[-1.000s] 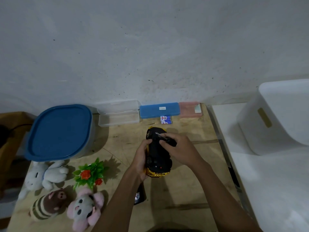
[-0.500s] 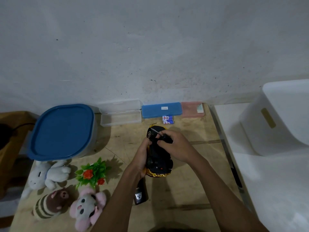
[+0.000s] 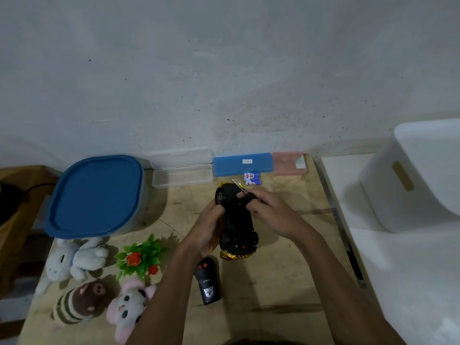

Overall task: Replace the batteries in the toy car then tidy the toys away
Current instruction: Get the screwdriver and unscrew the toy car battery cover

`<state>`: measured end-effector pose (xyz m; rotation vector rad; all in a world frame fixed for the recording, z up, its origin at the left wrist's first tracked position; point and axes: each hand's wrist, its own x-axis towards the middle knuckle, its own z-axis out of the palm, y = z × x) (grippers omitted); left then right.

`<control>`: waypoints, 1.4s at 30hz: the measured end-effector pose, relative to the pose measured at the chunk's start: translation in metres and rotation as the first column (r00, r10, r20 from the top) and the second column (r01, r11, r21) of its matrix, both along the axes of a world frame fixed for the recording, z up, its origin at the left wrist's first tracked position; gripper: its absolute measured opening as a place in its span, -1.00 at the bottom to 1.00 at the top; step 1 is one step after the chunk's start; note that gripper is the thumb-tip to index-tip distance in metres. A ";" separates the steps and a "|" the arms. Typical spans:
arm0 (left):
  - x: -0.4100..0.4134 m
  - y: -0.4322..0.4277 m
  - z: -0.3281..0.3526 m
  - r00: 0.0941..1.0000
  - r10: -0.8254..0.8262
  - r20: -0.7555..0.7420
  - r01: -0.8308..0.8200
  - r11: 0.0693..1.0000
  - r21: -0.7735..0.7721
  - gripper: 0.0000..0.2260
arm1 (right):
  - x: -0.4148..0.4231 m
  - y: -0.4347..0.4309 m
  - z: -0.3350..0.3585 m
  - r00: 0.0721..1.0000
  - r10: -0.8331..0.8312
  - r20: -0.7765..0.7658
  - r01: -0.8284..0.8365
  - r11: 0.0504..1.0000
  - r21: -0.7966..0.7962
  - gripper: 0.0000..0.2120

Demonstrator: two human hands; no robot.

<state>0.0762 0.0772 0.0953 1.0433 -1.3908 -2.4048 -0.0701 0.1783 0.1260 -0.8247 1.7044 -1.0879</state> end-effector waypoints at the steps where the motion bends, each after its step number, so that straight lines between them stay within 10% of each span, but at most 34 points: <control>1: 0.001 -0.002 -0.002 1.000 0.027 -0.013 -0.027 1.000 -0.004 -0.55 | -0.003 0.002 0.001 1.000 -0.005 0.003 0.005 1.000 0.018 -0.76; 29: 0.012 -0.018 0.005 0.991 0.085 -0.102 -0.097 0.988 -0.123 -0.64 | -0.016 0.014 0.033 0.941 0.158 -0.300 -0.122 0.983 0.138 -0.78; 42: 0.013 -0.019 0.013 0.996 0.043 -0.082 -0.056 0.984 -0.171 -0.64 | -0.020 0.002 0.062 0.704 0.360 -0.612 -0.187 0.926 0.329 -0.72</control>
